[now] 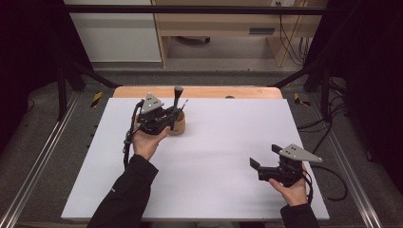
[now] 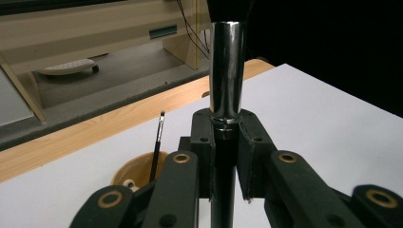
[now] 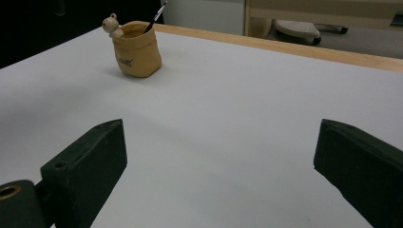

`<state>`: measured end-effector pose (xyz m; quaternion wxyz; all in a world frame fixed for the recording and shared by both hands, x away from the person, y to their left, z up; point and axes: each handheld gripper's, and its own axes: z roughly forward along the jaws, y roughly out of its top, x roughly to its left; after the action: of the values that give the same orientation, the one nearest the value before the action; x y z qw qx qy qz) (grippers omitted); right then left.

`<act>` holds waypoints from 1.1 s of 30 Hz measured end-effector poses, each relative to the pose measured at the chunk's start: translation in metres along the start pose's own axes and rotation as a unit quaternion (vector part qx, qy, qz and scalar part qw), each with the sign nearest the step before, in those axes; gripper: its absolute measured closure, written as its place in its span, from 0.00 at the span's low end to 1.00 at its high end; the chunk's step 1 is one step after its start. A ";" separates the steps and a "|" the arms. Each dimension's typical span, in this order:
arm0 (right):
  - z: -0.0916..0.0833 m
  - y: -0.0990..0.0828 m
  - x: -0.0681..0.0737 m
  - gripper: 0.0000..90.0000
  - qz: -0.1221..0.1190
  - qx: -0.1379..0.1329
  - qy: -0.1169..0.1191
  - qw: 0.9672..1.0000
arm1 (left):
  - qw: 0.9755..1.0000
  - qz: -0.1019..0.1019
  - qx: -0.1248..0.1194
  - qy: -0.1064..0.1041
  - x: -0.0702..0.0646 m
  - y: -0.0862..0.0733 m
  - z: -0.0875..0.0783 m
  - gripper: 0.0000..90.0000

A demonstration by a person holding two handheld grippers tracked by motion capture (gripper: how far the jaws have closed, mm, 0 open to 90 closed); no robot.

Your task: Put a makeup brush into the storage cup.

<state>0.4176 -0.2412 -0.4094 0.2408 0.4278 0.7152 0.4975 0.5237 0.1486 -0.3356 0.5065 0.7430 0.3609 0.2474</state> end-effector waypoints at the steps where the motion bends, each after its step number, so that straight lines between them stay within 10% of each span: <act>1: 0.000 0.000 0.000 0.05 0.000 0.000 0.000 1.000 | 1.000 0.000 0.001 0.001 0.001 0.000 0.002 0.87; 33: 0.000 0.000 0.000 0.05 -0.002 -0.003 0.000 1.000 | 1.000 -0.003 0.004 0.015 0.026 0.002 0.048 0.87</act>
<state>0.4179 -0.2413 -0.4090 0.2428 0.4261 0.7144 0.4991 0.5754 0.1414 -0.3508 0.4992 0.7400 0.3716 0.2554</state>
